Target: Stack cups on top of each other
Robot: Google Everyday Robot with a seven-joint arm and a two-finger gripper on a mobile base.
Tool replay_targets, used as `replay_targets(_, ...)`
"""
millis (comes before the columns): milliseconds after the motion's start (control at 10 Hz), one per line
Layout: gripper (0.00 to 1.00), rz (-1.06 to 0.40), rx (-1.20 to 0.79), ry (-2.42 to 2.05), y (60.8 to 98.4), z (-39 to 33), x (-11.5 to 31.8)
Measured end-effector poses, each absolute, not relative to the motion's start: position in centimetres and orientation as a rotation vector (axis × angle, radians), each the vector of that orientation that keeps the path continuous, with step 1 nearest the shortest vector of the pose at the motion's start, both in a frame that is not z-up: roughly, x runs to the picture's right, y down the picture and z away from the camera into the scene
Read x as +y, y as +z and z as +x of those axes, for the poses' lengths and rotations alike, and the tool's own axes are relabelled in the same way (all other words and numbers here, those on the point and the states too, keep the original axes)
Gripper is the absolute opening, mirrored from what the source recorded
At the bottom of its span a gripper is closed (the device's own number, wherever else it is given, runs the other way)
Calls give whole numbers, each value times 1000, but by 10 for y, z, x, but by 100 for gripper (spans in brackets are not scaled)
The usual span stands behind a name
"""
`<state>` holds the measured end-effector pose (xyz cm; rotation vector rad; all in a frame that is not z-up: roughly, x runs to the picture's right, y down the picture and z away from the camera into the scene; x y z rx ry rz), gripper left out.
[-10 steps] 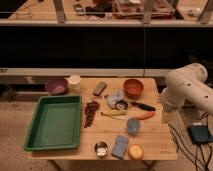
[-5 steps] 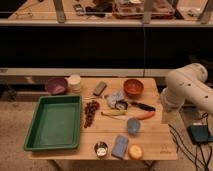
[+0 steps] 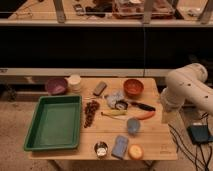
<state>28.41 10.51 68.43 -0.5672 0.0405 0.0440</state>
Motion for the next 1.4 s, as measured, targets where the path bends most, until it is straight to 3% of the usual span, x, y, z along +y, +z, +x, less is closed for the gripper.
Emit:
replay_targets(800, 65, -557, -3, 14, 682, 278, 100)
replay_targets(1400, 65, -521, -245, -187, 646, 167, 101)
